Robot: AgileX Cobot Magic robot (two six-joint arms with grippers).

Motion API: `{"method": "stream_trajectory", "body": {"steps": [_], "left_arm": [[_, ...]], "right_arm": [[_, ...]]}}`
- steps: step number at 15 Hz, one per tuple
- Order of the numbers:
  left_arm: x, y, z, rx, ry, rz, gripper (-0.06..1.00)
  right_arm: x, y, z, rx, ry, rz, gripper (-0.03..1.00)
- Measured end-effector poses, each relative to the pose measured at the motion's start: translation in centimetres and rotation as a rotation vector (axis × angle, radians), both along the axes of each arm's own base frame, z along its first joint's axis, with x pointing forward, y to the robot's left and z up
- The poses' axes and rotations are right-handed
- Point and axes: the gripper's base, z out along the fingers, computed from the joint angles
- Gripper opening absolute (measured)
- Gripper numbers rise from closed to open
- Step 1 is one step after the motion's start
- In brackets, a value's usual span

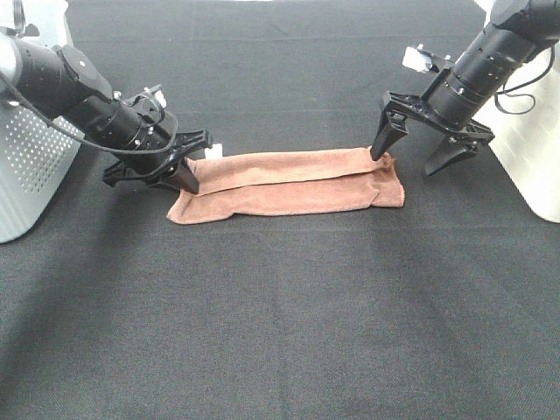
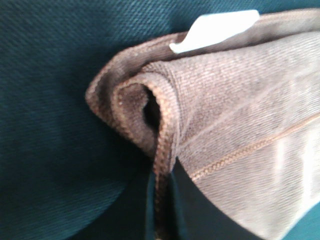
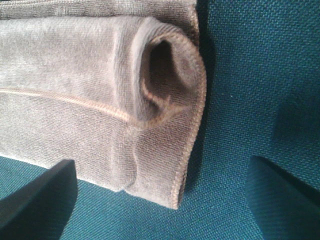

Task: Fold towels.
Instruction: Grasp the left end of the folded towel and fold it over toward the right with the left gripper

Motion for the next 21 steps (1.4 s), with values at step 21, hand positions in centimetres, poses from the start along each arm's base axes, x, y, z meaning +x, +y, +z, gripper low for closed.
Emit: {"method": "stream_trajectory", "body": {"steps": [21], "left_arm": [[0.5, -15.4, 6.6, -0.189, -0.094, -0.093, 0.04]], "right_arm": [[-0.3, 0.0, 0.0, 0.006, 0.034, -0.002, 0.85]]}}
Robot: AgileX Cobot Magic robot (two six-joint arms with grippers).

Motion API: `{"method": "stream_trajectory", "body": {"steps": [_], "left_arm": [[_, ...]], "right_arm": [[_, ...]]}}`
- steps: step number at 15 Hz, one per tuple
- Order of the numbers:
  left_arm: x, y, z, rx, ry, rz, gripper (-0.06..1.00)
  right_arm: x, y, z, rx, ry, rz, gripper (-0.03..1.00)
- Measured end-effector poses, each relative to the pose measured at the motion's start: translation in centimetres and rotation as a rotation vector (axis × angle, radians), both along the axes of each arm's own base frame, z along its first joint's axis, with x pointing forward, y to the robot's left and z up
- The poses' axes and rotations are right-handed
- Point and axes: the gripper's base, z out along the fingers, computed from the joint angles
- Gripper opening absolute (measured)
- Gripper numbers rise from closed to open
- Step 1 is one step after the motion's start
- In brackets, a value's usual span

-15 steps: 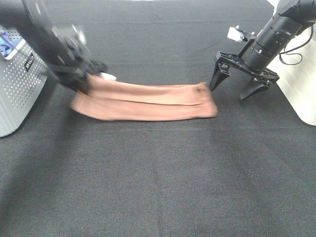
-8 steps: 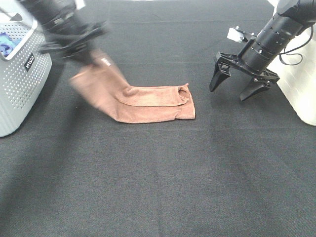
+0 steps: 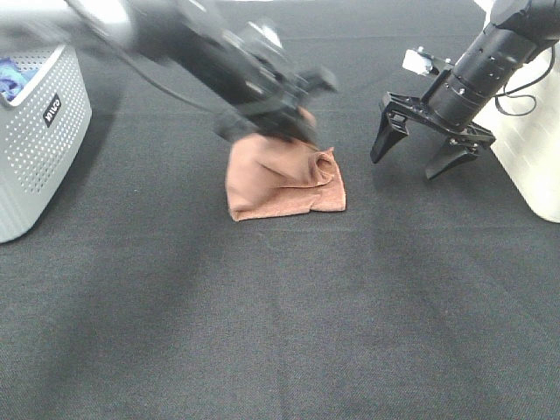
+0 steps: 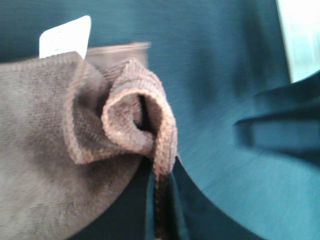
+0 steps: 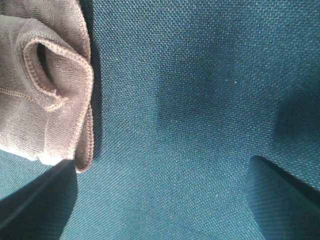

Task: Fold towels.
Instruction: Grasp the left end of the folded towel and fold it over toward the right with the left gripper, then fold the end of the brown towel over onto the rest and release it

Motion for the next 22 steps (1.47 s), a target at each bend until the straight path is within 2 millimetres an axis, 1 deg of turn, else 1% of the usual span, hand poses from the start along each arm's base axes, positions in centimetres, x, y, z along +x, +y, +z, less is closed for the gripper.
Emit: {"method": "stream_trajectory", "body": {"steps": [1, 2, 3, 4, 5, 6, 7, 8, 9, 10, 12, 13, 14, 15, 16, 17, 18, 19, 20, 21, 22], "left_arm": [[0.1, -0.9, -0.9, -0.012, 0.017, 0.014, 0.09], [0.4, -1.4, -1.6, -0.026, 0.033, 0.037, 0.19], [0.5, -1.8, -2.1, -0.046, 0.046, 0.067, 0.32], [0.9, -2.2, -2.2, -0.090, 0.032, 0.115, 0.55], [1.0, -2.5, -2.0, -0.130, 0.023, 0.146, 0.63], [1.2, -2.7, -1.6, -0.175, 0.022, 0.173, 0.67], [1.3, -2.9, -1.2, -0.199, 0.009, 0.173, 0.69], [1.8, -2.7, -0.1, -0.202, -0.044, 0.135, 0.69], [2.4, -2.0, 1.1, -0.190, -0.098, 0.084, 0.69], [3.2, -0.9, 2.5, -0.169, -0.158, 0.034, 0.69], [5.1, 3.0, 4.5, -0.105, -0.231, -0.012, 0.69], [5.9, 5.2, 5.2, -0.064, -0.244, -0.015, 0.69], [5.9, 5.2, 5.2, -0.064, -0.244, -0.015, 0.69], [6.4, 7.1, 5.2, -0.018, -0.238, -0.015, 0.69], [6.9, 9.4, 5.0, 0.026, -0.215, -0.012, 0.69], [6.9, 9.8, 5.0, 0.034, -0.208, -0.012, 0.69], [7.1, 10.6, 4.7, 0.049, -0.189, -0.012, 0.69], [7.0, 10.7, 4.7, 0.050, -0.184, -0.013, 0.69], [7.0, 10.7, 4.7, 0.050, -0.183, -0.014, 0.69], [7.0, 10.7, 4.7, 0.050, -0.182, -0.015, 0.69], [7.0, 10.7, 4.7, 0.050, -0.182, -0.015, 0.69]], "right_arm": [[0.0, 0.0, 0.0, 0.000, 0.002, 0.001, 0.85], [-0.1, 0.0, 0.0, 0.003, 0.009, 0.002, 0.85], [-0.1, 0.0, 0.0, 0.004, 0.014, 0.004, 0.85], [-0.2, 0.0, 0.0, 0.004, 0.019, 0.005, 0.85], [-0.2, 0.0, 0.0, 0.005, 0.019, 0.004, 0.85], [-0.2, 0.1, 0.0, 0.012, 0.021, 0.002, 0.85], [-0.2, 0.2, 0.1, 0.024, 0.023, -0.002, 0.85], [-0.3, 0.5, 0.2, 0.066, 0.040, -0.004, 0.85], [-0.4, 1.0, 0.4, 0.115, 0.049, 0.010, 0.85], [-0.5, 1.4, 0.6, 0.164, 0.048, 0.027, 0.85], [-0.5, 2.5, 1.4, 0.318, 0.030, 0.059, 0.85], [-0.5, 3.2, 1.8, 0.388, 0.019, 0.069, 0.85], [-0.5, 3.2, 1.8, 0.388, 0.019, 0.069, 0.85], [-0.5, 4.2, 2.3, 0.448, 0.004, 0.086, 0.85], [-0.8, 6.4, 2.7, 0.504, -0.015, 0.131, 0.85], [-1.2, 8.2, 2.8, 0.532, -0.028, 0.180, 0.85], [-1.6, 10.2, 2.7, 0.558, -0.041, 0.227, 0.85], [-1.7, 11.5, 2.4, 0.568, -0.060, 0.245, 0.85], [-1.6, 12.8, 1.2, 0.564, -0.075, 0.231, 0.85], [-1.2, 12.6, 0.1, 0.547, -0.081, 0.207, 0.85], [-0.7, 11.9, -0.9, 0.526, -0.089, 0.182, 0.85]]}}
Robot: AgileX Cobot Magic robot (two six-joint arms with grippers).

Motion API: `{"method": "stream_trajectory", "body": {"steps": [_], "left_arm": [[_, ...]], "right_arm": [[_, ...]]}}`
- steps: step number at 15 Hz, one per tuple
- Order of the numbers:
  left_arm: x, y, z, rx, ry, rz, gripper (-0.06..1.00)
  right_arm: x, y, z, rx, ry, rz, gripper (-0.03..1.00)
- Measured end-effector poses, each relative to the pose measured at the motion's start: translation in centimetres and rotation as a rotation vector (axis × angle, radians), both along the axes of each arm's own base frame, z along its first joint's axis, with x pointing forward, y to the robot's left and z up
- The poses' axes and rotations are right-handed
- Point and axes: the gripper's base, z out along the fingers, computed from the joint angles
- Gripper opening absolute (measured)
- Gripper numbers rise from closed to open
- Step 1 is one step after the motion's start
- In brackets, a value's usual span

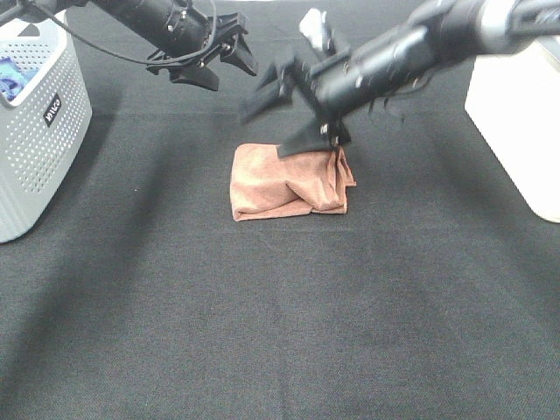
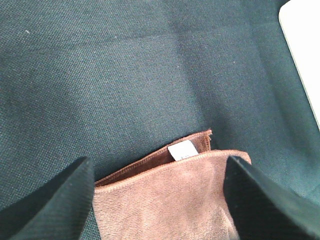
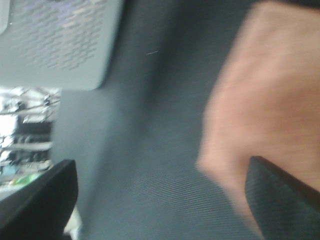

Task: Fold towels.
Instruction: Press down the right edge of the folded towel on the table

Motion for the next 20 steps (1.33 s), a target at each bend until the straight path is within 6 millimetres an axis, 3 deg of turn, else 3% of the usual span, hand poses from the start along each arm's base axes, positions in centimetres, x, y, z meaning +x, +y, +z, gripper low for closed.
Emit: {"method": "stream_trajectory", "body": {"steps": [2, 3, 5, 7, 9, 11, 14, 16, 18, 20], "left_arm": [[0.0, 0.0, 0.0, 0.001, 0.002, -0.002, 0.69], [0.0, 0.0, 0.0, 0.001, 0.002, -0.002, 0.69], [-0.2, 0.0, -0.1, 0.004, 0.017, -0.012, 0.69], [-0.2, 0.0, -0.1, 0.004, 0.019, -0.013, 0.69], [-0.2, 0.0, -0.1, 0.004, 0.019, -0.013, 0.69], [-0.2, 0.0, -0.1, 0.004, 0.019, -0.013, 0.69], [-0.2, 0.0, -0.2, 0.015, 0.019, -0.015, 0.69], [-0.3, 0.1, -0.2, 0.023, 0.024, -0.019, 0.69], [-0.4, 0.1, -0.2, 0.025, 0.037, -0.029, 0.69], [-0.7, 0.0, -0.4, 0.034, 0.063, -0.048, 0.69]], "right_arm": [[1.0, -2.5, -1.5, -0.046, -0.003, -0.053, 0.85], [1.0, -2.5, -1.5, -0.046, -0.003, -0.053, 0.85], [2.1, -6.4, -2.1, -0.141, -0.043, -0.110, 0.85], [2.5, -7.8, -2.5, -0.200, -0.074, -0.132, 0.85], [2.7, -7.9, -2.2, -0.219, -0.079, -0.120, 0.85], [2.9, -7.4, -0.2, -0.177, -0.048, -0.076, 0.85], [2.2, -5.2, 0.9, -0.110, -0.007, 0.004, 0.85], [1.7, -3.2, 0.8, -0.109, -0.010, 0.043, 0.85], [1.6, -2.7, 0.4, -0.111, -0.003, 0.052, 0.85], [1.7, -3.0, -1.5, -0.144, 0.030, 0.042, 0.85]]}}
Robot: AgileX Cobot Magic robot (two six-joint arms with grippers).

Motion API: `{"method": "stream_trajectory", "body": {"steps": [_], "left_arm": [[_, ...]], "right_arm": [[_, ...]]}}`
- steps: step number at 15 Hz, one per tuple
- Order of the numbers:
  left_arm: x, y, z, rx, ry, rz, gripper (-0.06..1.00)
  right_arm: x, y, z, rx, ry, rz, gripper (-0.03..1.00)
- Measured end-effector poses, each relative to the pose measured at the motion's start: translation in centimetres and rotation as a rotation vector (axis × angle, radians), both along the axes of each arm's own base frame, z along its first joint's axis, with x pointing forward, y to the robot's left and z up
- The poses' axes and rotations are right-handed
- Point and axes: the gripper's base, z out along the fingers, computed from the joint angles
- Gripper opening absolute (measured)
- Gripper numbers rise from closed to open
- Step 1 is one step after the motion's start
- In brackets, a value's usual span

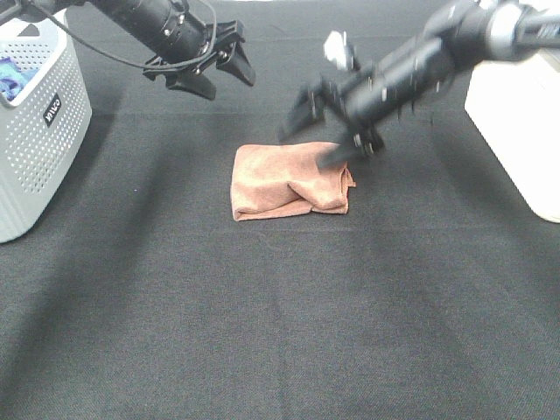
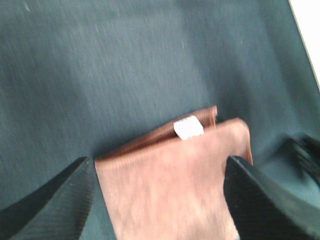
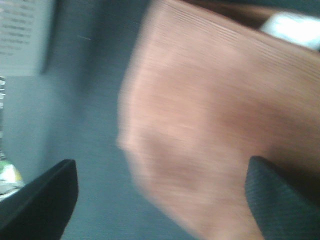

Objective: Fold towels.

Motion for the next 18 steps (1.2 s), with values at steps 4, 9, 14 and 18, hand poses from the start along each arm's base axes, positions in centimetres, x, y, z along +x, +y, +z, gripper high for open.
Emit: {"method": "stream_trajectory", "body": {"steps": [4, 9, 14, 18], "left_arm": [[-1.1, 0.0, -0.1, 0.039, 0.074, -0.092, 0.69], [-2.4, 1.2, 5.6, 0.146, -0.028, -0.113, 0.69], [-4.9, 3.1, 12.9, 0.266, -0.183, -0.066, 0.69], [-10.0, 5.8, 17.4, 0.423, -0.203, 0.000, 0.69]], "right_arm": [[0.5, -1.6, -1.6, -0.233, 0.013, -0.076, 0.85], [0.2, -2.8, 2.4, -0.315, -0.052, -0.069, 0.85], [-1.8, -3.4, 9.4, -0.326, -0.060, -0.068, 0.85], [-4.6, -4.5, 15.3, -0.450, -0.173, -0.106, 0.85]]}}
